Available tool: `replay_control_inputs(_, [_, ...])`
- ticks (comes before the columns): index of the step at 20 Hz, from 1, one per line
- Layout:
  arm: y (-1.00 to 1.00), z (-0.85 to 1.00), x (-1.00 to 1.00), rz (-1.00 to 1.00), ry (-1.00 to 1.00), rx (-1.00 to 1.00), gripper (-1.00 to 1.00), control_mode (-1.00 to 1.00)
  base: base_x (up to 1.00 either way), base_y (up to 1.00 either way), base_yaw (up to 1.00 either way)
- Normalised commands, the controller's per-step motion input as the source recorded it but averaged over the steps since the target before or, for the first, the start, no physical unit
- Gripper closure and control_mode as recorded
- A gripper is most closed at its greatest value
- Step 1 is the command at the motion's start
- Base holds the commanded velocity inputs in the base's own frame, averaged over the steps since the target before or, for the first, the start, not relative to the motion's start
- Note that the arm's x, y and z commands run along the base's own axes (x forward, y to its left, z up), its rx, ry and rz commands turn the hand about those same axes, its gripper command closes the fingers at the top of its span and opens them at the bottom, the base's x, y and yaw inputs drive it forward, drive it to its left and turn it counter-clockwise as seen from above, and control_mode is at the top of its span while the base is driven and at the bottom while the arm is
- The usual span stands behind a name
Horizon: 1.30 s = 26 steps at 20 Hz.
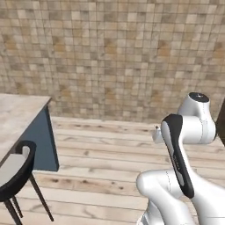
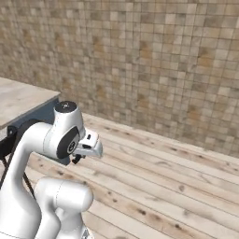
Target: Retrieve the butter from the fridge and place it on a plate on the dining table. Then retrieve the butter knife by the fridge and place it near the plate.
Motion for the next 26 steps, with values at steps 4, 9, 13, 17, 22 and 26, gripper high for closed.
replay_control_inputs(4, [0.00,0.00,0.00,0.00,0.00,0.00,1.00,1.00,1.00,-0.53,0.25])
replay_control_inputs(9, [0.00,0.00,0.00,0.00,0.00,0.00,1.00,1.00,1.00,-0.25,0.25])
replay_control_inputs(13, [0.00,0.00,0.00,0.00,0.00,0.00,1.00,1.00,1.00,-0.13,0.24])
replay_control_inputs(17, [0.00,0.00,0.00,0.00,0.00,0.00,1.00,1.00,1.00,-0.12,0.24])
replay_control_inputs(22, [0.00,0.00,0.00,0.00,0.00,0.00,1.00,1.00,1.00,-0.31,0.31])
replay_control_inputs(26, [0.00,0.00,0.00,0.00,0.00,0.00,1.00,1.00,1.00,-0.13,0.39])
